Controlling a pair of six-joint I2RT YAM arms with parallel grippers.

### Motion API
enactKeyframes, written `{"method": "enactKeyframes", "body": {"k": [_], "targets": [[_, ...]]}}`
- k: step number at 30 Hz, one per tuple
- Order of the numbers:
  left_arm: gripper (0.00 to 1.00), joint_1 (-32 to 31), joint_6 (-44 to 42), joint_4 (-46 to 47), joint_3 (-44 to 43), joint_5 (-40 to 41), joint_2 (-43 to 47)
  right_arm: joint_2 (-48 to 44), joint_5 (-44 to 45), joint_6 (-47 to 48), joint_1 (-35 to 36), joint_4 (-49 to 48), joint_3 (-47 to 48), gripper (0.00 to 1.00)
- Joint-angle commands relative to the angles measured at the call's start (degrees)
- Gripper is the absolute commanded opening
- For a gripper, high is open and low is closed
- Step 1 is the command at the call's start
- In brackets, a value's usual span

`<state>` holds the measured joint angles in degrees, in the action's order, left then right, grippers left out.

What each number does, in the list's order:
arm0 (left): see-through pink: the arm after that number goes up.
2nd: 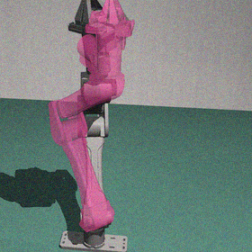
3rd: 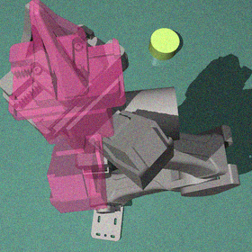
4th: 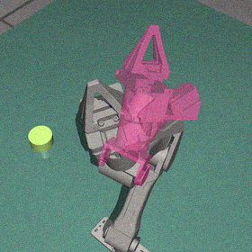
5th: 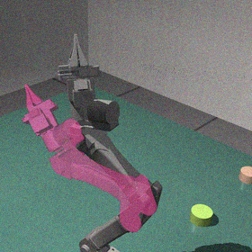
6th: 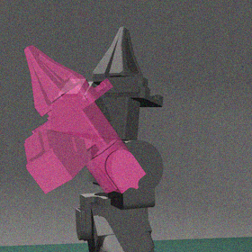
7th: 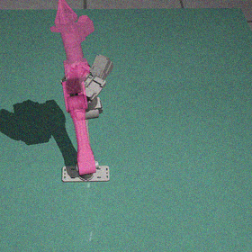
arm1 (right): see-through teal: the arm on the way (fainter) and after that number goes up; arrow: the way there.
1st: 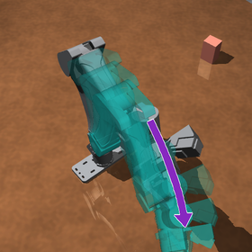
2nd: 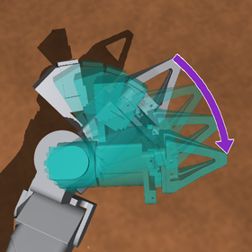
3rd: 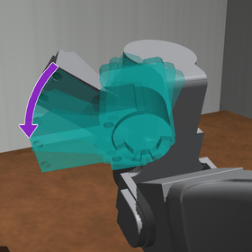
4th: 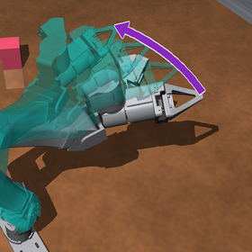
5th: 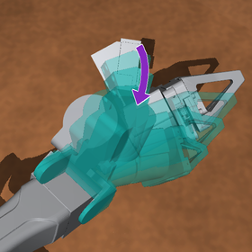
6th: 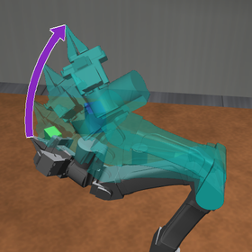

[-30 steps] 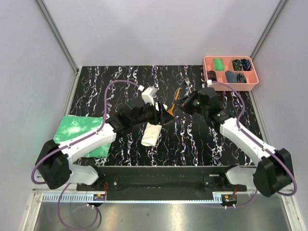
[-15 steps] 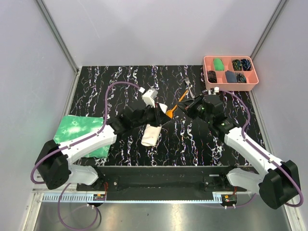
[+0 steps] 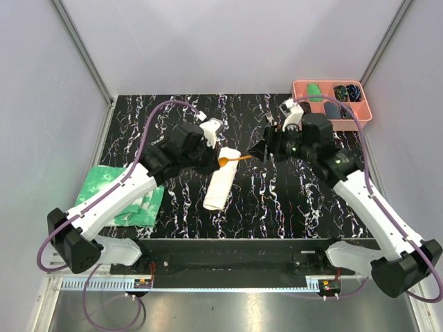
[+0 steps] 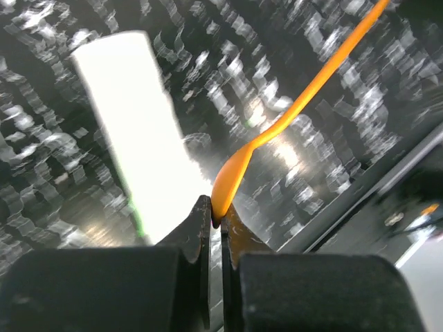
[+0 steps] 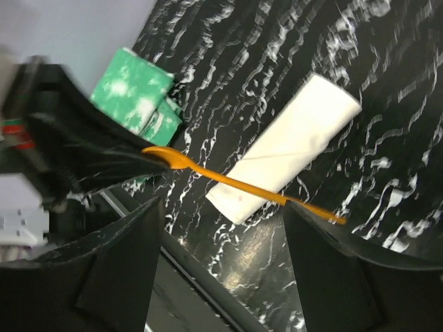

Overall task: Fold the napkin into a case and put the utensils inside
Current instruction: Pass from the right arm to the left, then pass from the left arm to the right

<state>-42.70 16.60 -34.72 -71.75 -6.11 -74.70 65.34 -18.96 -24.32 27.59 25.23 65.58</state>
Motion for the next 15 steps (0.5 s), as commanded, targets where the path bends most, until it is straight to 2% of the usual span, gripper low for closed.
{"method": "enactKeyframes", "body": {"k": [1,4,7,9,13,14,15], "targets": [[0.00,-0.19,-10.70,-15.00,-3.49,5.40,1.92,-1.45,-10.46,23.75,-0.17,10.71,7.63,0.78],[0.00,-0.19,-11.94,-17.21,-3.93,4.36,1.84,3.20,-17.07,28.00,2.36,12.82,10.70,0.70],[0.00,0.07,-11.59,-18.97,-5.33,1.81,0.61,9.35,-13.31,32.21,7.79,16.33,13.69,0.61],[0.00,0.25,-11.85,-19.51,-5.77,-0.56,0.34,12.16,-11.02,34.41,9.75,17.13,14.40,0.61],[0.00,0.86,-12.64,-19.51,-5.42,-2.94,1.13,14.99,-13.99,34.43,10.81,15.99,14.14,0.57],[0.00,1.04,-12.73,-19.60,-5.42,-3.12,1.22,15.60,-15.13,33.99,11.25,15.46,13.96,0.55],[0.00,1.04,-12.91,-19.42,-5.42,-3.73,1.31,16.74,-17.05,32.94,11.51,14.33,13.87,0.48]]}}
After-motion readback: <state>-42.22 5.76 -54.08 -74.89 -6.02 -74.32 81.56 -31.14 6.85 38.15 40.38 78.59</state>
